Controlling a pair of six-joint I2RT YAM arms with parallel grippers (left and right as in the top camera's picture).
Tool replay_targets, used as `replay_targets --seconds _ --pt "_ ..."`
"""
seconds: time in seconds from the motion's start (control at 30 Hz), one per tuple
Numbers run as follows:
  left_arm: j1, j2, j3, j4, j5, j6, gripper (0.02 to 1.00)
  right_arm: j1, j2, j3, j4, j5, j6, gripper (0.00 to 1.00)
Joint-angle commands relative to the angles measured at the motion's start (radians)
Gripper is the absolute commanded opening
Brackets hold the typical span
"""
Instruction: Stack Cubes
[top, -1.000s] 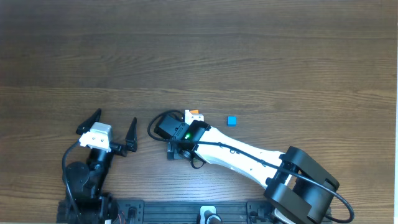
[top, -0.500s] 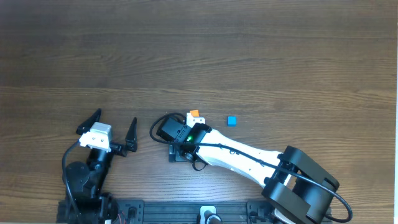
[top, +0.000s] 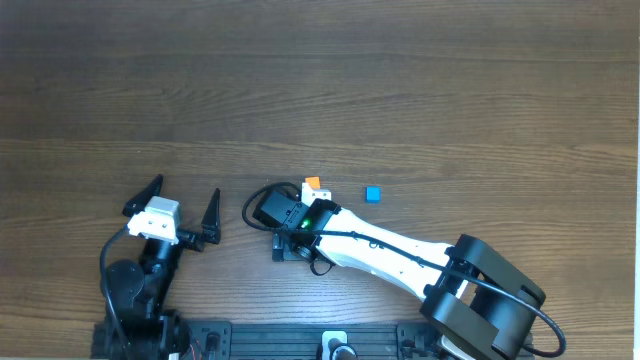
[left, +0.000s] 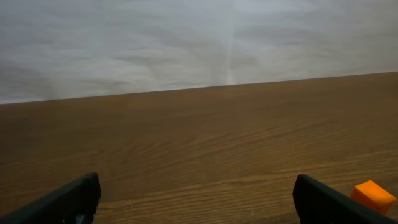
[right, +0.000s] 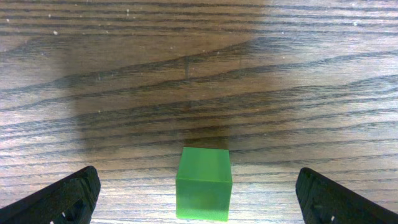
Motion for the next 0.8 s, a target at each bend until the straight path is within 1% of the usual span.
replay_targets --seconds 0.03,0.17,0.8 --pt "0.005 -0.009 -0.009 0.006 -0.008 0.017 0.998 0.006 0.006 -0.018 0.01 -0.01 0.015 0.993" --pt "0.005 -0.009 -0.009 0.006 -0.009 0.017 1.0 0.011 0.006 -0.041 0.039 -0.017 0.027 0.991" --pt "0.005 -0.009 -0.009 0.006 -0.008 0.017 1.0 0.011 0.006 -0.061 0.059 -0.024 0.033 0.991"
